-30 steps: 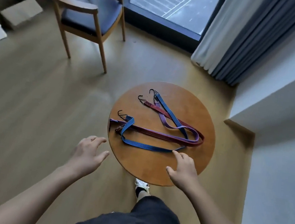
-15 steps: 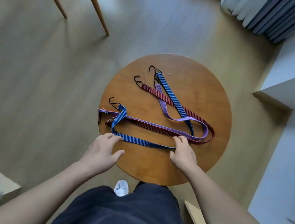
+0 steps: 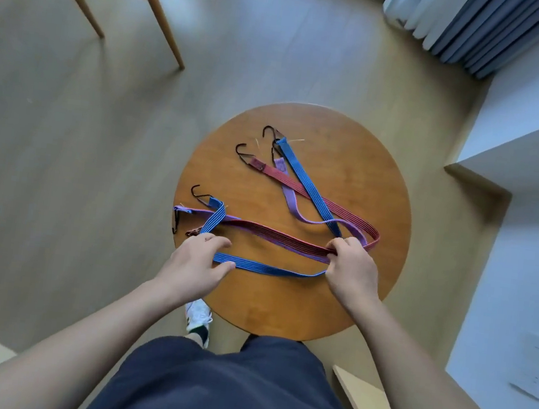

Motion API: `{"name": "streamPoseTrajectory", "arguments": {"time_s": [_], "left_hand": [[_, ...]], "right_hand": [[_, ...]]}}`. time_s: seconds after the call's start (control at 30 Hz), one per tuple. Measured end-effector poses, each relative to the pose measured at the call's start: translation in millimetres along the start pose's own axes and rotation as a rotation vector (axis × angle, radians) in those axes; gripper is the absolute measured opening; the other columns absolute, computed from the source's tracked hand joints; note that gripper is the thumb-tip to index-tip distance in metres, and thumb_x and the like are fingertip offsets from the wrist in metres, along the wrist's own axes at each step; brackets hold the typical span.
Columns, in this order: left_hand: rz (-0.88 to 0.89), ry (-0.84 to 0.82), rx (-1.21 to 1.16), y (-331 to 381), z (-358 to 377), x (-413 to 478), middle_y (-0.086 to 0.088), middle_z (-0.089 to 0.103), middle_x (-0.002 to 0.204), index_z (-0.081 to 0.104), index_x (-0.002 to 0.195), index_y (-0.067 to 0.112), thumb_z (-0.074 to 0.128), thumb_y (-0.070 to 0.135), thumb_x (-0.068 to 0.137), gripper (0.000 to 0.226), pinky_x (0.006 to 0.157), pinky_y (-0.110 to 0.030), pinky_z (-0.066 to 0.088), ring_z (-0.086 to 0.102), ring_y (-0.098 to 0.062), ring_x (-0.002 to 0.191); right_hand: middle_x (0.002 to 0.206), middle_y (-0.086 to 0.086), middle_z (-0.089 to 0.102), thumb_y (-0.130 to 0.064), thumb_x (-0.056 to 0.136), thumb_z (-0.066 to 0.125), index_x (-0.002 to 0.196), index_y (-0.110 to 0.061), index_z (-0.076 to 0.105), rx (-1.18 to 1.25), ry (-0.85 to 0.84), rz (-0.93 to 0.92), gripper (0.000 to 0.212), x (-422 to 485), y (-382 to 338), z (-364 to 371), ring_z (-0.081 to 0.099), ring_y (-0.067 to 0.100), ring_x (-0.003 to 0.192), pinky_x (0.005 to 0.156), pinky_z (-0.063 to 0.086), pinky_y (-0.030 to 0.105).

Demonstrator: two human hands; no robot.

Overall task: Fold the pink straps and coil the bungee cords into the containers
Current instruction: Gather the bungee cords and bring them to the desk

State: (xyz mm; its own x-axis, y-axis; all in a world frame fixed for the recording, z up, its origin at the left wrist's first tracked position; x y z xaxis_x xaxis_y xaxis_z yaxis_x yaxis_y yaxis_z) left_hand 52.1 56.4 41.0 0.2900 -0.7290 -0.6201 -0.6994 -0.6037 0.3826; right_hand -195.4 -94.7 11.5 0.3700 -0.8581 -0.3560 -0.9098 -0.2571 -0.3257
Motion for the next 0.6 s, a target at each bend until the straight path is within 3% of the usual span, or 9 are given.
{"name": "streamPoseTrajectory", "arguments": {"time_s": [0.2,0.3,0.37,0.47,0.53,0.6], "left_hand": [[0.157,0.026,-0.027,29,-35,-2,0.003,0.061,0.135,0.061,0.138,0.024,0.071,0.039,0.094,0.048,0.107,-0.033,0.043,0.055,-0.018,0.129],[0.338,0.047,-0.057,66,-63,-10,0.003,0.056,0.146,0.052,0.147,0.026,0.082,0.042,0.084,0.071,0.108,-0.027,0.038,0.05,-0.017,0.136],[0.485,0.028,-0.105,96,-80,-22,0.007,0.047,0.155,0.041,0.154,0.032,0.09,0.048,0.073,0.096,0.112,-0.023,0.033,0.042,-0.013,0.143],[0.683,0.012,-0.198,141,-103,-49,0.016,0.049,0.152,0.033,0.155,0.046,0.093,0.055,0.059,0.113,0.112,-0.024,0.036,0.045,-0.005,0.139],[0.783,0.048,-0.309,167,-124,-68,0.027,0.061,0.133,0.039,0.142,0.06,0.092,0.055,0.057,0.101,0.105,-0.027,0.046,0.058,0.0,0.125],[0.826,0.048,-0.43,187,-141,-83,0.026,0.064,0.127,0.042,0.134,0.059,0.088,0.056,0.058,0.09,0.107,-0.029,0.046,0.059,-0.002,0.125]], "right_hand": [[0.094,0.0,0.068,-0.006,0.083,0.069,0.096,-0.016,0.072,0.287,0.243,-0.001,0.016,-33,-37,-90,0.063,0.019,0.086,0.076,0.048,0.029],[0.084,-0.007,0.07,-0.006,0.082,0.073,0.088,-0.018,0.072,0.484,0.285,-0.017,0.013,-53,-65,-134,0.058,0.002,0.069,0.07,0.046,0.019],[0.075,-0.01,0.068,-0.008,0.082,0.075,0.086,-0.018,0.072,0.594,0.268,-0.048,0.011,-67,-90,-161,0.056,0.001,0.06,0.064,0.045,0.017],[0.07,-0.006,0.067,-0.006,0.084,0.074,0.087,-0.014,0.073,0.691,0.265,-0.135,0.008,-86,-132,-205,0.058,0.011,0.059,0.062,0.052,0.032],[0.073,0.004,0.071,-0.004,0.086,0.073,0.088,-0.012,0.073,0.755,0.3,-0.205,0.009,-101,-156,-238,0.064,0.02,0.061,0.065,0.057,0.042],[0.079,0.013,0.073,-0.003,0.087,0.072,0.09,-0.011,0.073,0.827,0.344,-0.273,0.009,-116,-173,-268,0.069,0.032,0.067,0.069,0.059,0.049]]}}
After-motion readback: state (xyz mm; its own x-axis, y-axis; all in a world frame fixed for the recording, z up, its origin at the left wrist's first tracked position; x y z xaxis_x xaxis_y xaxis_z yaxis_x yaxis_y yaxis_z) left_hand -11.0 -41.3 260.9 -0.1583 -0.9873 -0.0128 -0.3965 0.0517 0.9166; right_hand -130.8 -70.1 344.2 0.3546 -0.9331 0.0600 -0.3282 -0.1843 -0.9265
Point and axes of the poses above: each hand's wrist, its own x-axis towards the middle knuckle, its own z-axis out of the palm, y = z × x, the point moved 8 cm from there along x, towards the middle knuckle
